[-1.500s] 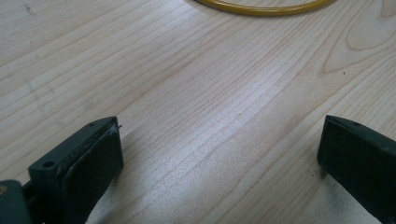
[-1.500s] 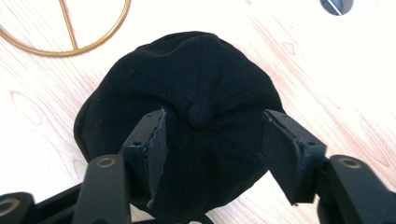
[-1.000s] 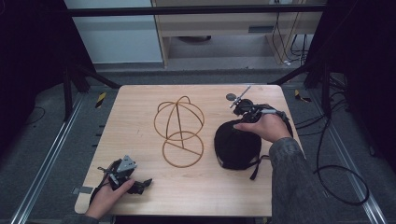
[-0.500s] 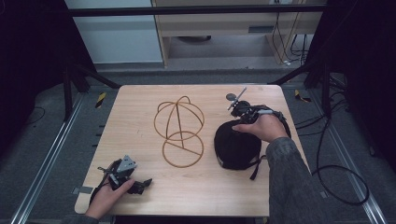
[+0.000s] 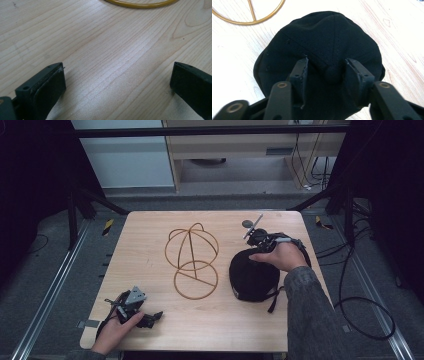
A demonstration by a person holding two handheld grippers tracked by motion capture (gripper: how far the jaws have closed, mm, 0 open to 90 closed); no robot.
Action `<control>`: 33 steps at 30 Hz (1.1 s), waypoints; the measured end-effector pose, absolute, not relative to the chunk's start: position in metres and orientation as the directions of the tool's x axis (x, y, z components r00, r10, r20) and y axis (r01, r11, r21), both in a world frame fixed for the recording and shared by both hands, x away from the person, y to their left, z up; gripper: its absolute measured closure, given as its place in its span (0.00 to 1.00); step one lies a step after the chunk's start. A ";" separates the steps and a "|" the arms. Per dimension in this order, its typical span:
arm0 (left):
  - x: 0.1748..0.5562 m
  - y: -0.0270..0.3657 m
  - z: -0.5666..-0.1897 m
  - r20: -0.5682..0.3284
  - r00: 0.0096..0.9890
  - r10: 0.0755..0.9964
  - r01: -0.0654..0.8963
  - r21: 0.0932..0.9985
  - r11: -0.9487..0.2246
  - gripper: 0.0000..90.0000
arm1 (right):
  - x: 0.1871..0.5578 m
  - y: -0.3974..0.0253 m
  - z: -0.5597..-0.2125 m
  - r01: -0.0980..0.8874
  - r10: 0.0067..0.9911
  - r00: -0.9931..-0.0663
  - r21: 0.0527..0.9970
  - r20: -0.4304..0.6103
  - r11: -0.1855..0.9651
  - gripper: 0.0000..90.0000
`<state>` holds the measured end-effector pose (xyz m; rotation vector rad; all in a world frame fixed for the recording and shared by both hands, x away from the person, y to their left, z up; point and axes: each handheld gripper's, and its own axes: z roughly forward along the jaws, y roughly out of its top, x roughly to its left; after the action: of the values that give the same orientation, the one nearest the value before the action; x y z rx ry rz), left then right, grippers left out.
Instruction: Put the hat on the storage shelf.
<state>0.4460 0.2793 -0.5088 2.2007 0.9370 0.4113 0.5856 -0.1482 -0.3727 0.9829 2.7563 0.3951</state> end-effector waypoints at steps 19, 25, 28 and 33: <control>0.446 0.279 -0.509 0.017 0.688 0.726 0.502 0.711 -0.493 0.00 | 0.558 -0.165 -0.335 0.546 0.649 -0.756 0.463 -0.087 0.698 0.81; 0.446 0.279 -0.509 0.018 0.688 0.725 0.501 0.711 -0.493 0.00 | 0.537 -0.177 -0.311 0.509 0.658 -0.746 0.548 -0.105 0.664 0.81; 0.446 0.279 -0.509 0.018 0.688 0.725 0.501 0.711 -0.493 0.00 | 0.528 -0.182 -0.301 0.490 0.661 -0.741 0.575 -0.122 0.655 0.82; 0.446 0.279 -0.509 0.019 0.688 0.725 0.501 0.711 -0.493 0.00 | 0.516 -0.193 -0.288 0.466 0.679 -0.722 0.630 -0.135 0.621 0.82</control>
<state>0.4456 0.2793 -0.5090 2.1990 0.9349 0.4144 0.5163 -0.1927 -0.2875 0.9165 2.4860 0.8176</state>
